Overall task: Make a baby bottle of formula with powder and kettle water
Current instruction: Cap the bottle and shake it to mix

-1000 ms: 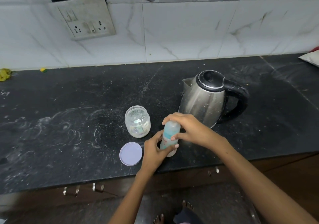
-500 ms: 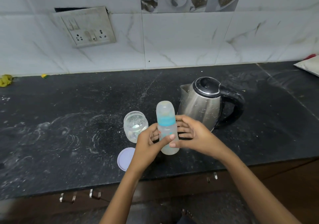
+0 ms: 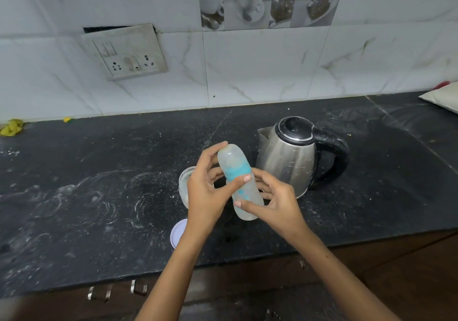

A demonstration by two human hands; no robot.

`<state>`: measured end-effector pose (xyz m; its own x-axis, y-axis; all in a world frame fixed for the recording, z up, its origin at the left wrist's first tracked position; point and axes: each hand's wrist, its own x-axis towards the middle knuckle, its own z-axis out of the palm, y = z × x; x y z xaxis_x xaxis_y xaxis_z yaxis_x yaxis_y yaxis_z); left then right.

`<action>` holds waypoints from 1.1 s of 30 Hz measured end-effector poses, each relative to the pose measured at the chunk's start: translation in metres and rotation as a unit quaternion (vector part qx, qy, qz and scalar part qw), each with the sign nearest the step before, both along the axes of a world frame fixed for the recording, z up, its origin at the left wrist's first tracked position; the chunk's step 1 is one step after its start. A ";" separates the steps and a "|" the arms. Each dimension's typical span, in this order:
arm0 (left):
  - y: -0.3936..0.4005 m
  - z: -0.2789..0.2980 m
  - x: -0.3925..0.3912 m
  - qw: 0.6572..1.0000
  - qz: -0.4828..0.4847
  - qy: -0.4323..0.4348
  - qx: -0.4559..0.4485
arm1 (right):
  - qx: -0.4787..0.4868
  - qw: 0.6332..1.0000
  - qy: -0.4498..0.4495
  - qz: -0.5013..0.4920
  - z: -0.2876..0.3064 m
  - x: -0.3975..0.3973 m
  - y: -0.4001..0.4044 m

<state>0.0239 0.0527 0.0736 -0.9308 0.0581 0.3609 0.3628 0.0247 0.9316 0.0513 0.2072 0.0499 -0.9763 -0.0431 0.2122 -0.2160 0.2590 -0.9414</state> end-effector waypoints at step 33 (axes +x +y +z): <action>-0.026 0.016 -0.021 0.958 -0.269 -0.100 0.027 | -0.139 0.973 -0.128 0.131 0.005 -0.006 0.014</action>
<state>0.0030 0.0267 0.0894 -0.8218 0.5352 0.1954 0.1241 -0.1665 0.9782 0.0450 0.2217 0.0549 -0.9618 -0.2738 0.0032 0.0099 -0.0466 -0.9989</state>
